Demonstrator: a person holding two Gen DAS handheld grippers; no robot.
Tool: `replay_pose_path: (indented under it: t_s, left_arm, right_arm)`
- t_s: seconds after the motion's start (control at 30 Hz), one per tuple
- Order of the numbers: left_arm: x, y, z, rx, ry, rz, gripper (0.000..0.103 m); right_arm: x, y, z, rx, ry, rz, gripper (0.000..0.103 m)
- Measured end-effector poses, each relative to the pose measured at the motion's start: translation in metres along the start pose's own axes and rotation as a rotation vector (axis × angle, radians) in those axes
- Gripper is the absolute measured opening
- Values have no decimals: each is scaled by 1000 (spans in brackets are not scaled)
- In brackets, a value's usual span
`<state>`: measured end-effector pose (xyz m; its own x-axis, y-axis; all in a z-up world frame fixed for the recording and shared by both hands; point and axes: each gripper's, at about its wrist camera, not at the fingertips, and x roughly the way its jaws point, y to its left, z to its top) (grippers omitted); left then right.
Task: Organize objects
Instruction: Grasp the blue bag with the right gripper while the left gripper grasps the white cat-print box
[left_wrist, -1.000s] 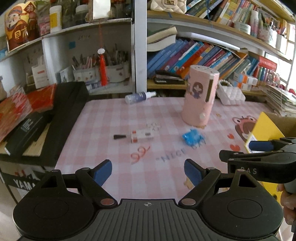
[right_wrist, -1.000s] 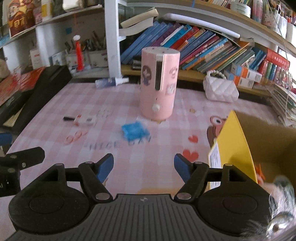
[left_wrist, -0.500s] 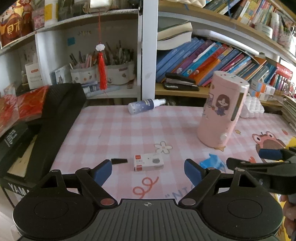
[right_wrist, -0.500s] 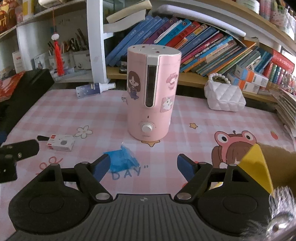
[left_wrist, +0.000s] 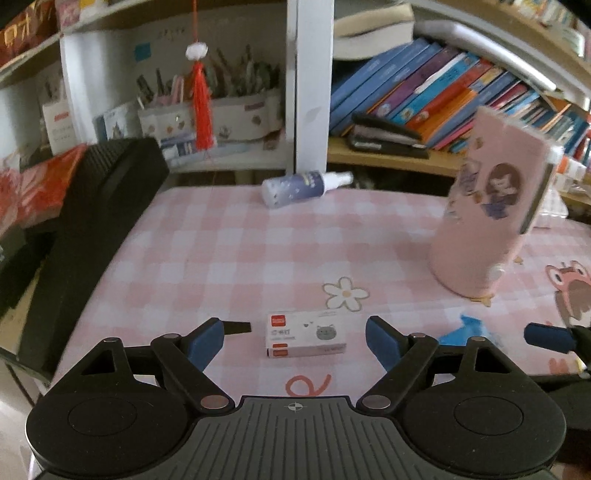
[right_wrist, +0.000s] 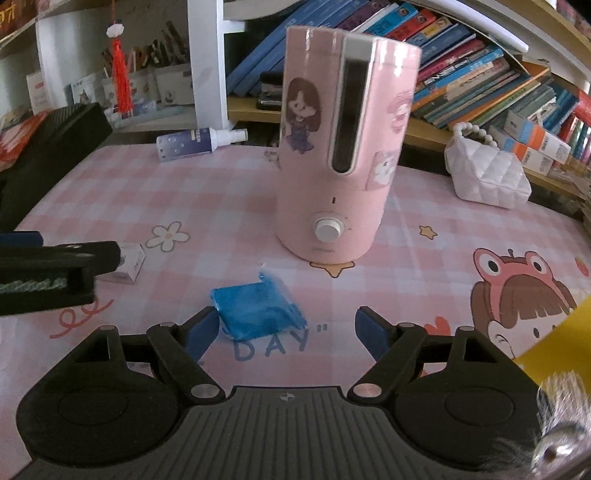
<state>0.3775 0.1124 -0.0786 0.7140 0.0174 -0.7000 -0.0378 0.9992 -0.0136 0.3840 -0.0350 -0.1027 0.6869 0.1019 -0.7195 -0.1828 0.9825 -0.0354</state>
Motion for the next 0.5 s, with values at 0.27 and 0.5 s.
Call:
replay_pose_path:
  t_s: [0.27, 0.5]
  left_arm:
    - [31, -9, -2, 15, 64, 15, 76]
    - [32, -6, -4, 8, 48, 26, 53]
  right_arm:
    - [14, 3, -2, -30, -19, 8, 79]
    - [15, 0, -2, -9, -35, 66, 55]
